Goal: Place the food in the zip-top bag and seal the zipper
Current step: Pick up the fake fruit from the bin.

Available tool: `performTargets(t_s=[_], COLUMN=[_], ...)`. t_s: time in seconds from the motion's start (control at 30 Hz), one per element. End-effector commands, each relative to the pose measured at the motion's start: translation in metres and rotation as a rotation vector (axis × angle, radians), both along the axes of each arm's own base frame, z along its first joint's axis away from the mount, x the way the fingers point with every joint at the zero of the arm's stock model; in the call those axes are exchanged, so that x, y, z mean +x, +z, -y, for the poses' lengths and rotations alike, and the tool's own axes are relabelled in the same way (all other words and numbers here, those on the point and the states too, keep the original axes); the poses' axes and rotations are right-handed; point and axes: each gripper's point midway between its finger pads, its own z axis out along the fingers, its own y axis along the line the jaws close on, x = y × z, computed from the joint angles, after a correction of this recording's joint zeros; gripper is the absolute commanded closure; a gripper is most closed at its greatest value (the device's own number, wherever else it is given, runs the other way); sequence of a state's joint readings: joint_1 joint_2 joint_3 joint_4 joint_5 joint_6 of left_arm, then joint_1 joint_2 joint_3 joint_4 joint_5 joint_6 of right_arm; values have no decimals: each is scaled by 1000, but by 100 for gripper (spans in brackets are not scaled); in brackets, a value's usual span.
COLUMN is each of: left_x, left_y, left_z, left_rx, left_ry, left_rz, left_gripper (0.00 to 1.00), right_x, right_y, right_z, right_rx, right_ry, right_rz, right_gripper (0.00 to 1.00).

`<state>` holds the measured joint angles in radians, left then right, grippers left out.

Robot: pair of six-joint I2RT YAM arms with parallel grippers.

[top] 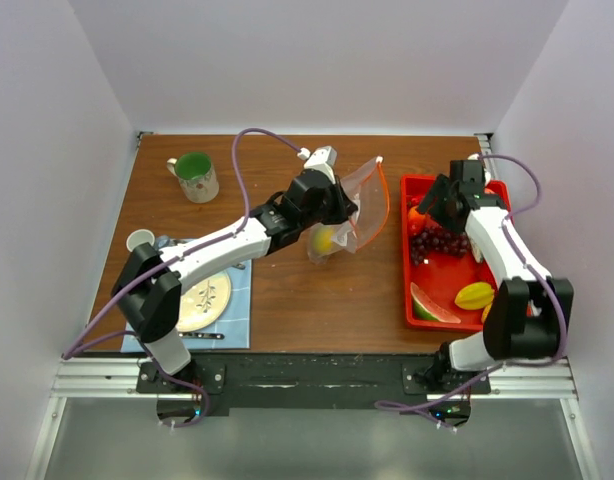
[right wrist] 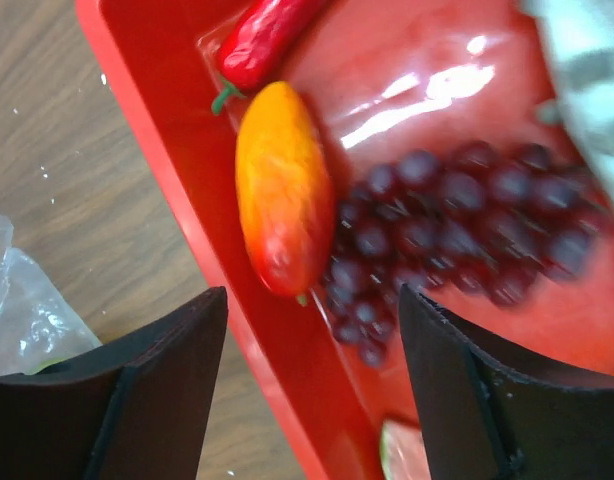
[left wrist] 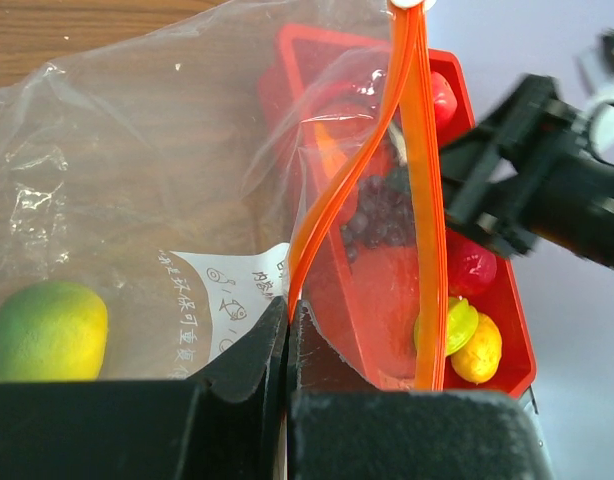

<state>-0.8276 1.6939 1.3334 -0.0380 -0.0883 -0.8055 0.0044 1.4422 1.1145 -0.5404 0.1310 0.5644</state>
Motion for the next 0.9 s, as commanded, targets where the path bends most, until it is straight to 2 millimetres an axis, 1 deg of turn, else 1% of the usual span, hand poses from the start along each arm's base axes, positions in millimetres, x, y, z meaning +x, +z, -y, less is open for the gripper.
performTargets(t_s=[0.0,0.03,0.1,0.13,0.2,0.37,0.43,0.47,0.67,0.73,0.77,0.87], left_x=[6,5,4,3,3,3,3,3,4,4,5,7], left_y=[29,27,26,26,28,28,29,30,31,29,32,31], left_z=[13,12,12,12,12,12,12,12,13,14,16,17], left_rx=[-71,-61,-48,-46,-44,-33,-30,-31,-28,-22,-26,-23], left_ry=[-18,-19,-26,-30,-35,-39,-43,-44,-46,-48,-48,-49], left_rz=[46,38,33,33,36,41,43,46,49,44,49,48], left_gripper=[100,100,100,100,100,100,100,100,100,100,100,100], right_x=[43,45,51,52,51,48,50,49,45,43,42,43], right_y=[24,12,6,-1,-11,-37,-41,-47,-68,-71,-72,-68], right_z=[-15,-14,-14,-14,-14,-16,-16,-16,-16,-18,-17,-17], right_rx=[38,38,35,38,39,54,58,59,63,68,65,63], right_ry=[81,80,81,79,77,74,70,69,66,71,71,72], right_rz=[113,83,79,67,44,1,4,-11,-57,-61,-65,-49], right_gripper=[29,30,30,30,35,37,37,37,37,37,37,37])
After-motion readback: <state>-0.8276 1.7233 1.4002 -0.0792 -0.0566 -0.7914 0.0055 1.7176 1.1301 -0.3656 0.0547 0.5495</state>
